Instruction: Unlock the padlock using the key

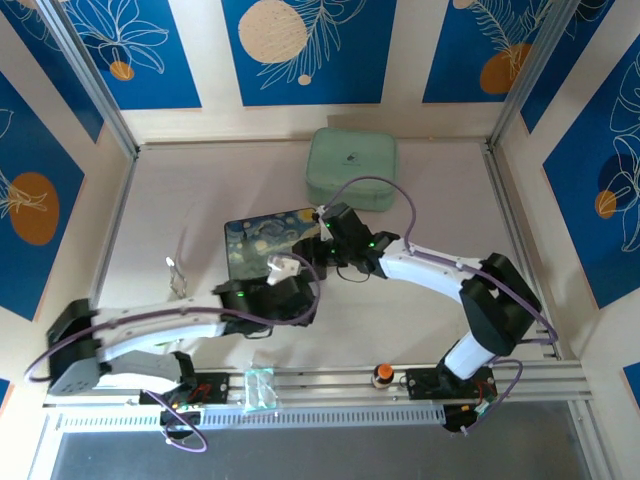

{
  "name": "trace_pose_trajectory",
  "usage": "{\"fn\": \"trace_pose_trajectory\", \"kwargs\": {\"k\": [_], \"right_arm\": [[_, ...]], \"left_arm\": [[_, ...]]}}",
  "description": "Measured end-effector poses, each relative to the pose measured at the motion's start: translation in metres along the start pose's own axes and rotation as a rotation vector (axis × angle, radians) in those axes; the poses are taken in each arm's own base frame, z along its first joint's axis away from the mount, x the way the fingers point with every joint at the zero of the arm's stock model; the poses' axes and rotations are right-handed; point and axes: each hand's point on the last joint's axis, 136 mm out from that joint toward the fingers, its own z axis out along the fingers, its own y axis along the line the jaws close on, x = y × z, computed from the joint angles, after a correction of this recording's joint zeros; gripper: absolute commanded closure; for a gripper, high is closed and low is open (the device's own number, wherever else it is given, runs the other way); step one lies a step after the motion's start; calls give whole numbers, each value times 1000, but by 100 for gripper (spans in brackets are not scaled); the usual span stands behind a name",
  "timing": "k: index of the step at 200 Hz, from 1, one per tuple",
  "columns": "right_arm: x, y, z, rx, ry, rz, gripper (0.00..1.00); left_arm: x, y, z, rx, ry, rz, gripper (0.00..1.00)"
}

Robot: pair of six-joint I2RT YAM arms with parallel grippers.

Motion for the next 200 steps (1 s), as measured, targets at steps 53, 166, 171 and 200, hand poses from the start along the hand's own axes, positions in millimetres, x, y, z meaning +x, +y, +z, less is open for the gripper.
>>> {"fn": "trace_pose_trajectory", "kwargs": {"k": [53, 166, 171, 200], "right_arm": [[-15, 14, -50, -25, -93, -67, 4], [126, 41, 16, 45, 210, -83, 36], [126, 42, 21, 32, 207, -81, 36], [122, 48, 40, -19, 183, -58, 35]], "left_arm": [[-30, 55, -21, 60, -127, -214, 1], [-58, 152, -13, -66, -184, -429, 0], [-58, 154, -13, -75, -185, -423, 1], [-68, 161, -18, -108, -211, -396, 1]]}}
